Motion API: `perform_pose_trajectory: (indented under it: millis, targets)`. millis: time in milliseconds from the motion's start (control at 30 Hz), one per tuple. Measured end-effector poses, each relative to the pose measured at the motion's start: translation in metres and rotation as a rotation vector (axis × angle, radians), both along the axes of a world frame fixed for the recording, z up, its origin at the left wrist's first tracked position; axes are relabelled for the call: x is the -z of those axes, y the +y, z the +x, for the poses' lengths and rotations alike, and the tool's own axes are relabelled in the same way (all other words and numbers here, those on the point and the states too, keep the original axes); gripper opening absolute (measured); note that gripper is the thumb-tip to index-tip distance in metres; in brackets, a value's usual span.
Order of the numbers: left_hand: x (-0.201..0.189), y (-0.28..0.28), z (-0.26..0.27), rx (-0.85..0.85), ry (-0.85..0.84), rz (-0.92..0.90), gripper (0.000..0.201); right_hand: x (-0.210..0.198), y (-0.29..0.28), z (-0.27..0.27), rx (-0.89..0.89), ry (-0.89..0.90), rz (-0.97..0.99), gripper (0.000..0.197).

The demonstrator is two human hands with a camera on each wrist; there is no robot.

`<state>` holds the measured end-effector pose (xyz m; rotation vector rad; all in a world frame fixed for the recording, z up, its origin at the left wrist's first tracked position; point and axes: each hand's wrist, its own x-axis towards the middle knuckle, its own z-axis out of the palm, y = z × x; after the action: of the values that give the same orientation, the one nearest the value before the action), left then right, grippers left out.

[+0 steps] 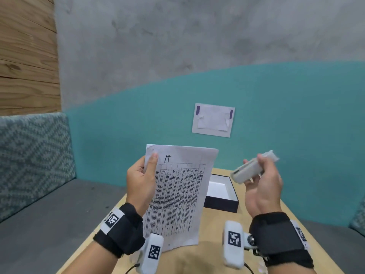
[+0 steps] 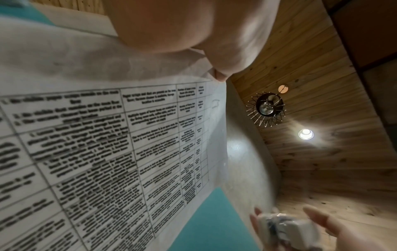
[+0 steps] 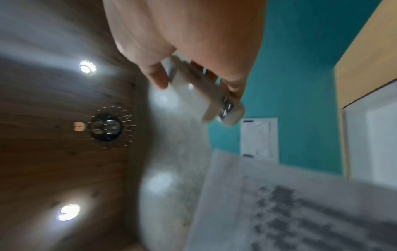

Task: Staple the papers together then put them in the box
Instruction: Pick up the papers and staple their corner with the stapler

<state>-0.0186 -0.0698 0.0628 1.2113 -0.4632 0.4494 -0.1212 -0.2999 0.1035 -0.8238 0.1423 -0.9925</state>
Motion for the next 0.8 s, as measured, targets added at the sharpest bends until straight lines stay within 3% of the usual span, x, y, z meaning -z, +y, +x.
perform_pose_trajectory:
  millis: [100, 300, 467, 533, 800]
  targets:
    - [-0.005, -0.005, -0.009, -0.023, -0.028, 0.047, 0.034, -0.035, 0.027, -0.003, -0.02, -0.136, -0.001, 0.006]
    - [-0.008, -0.019, -0.026, -0.008, -0.098, 0.111, 0.036, -0.079, 0.087, 0.006, 0.069, -0.27, -0.262, 0.013]
    - [-0.008, -0.026, -0.034, -0.078, -0.167, 0.189, 0.052, -0.08, 0.114, 0.026, 0.085, -0.255, -0.457, 0.014]
    - [-0.009, -0.027, -0.038, -0.062, -0.179, 0.194, 0.05, -0.076, 0.118, 0.033, 0.079, -0.22, -0.513, 0.015]
    - [-0.006, -0.021, -0.03, -0.064, -0.164, 0.201, 0.057, -0.066, 0.1, 0.041, 0.078, -0.081, -0.551, 0.018]
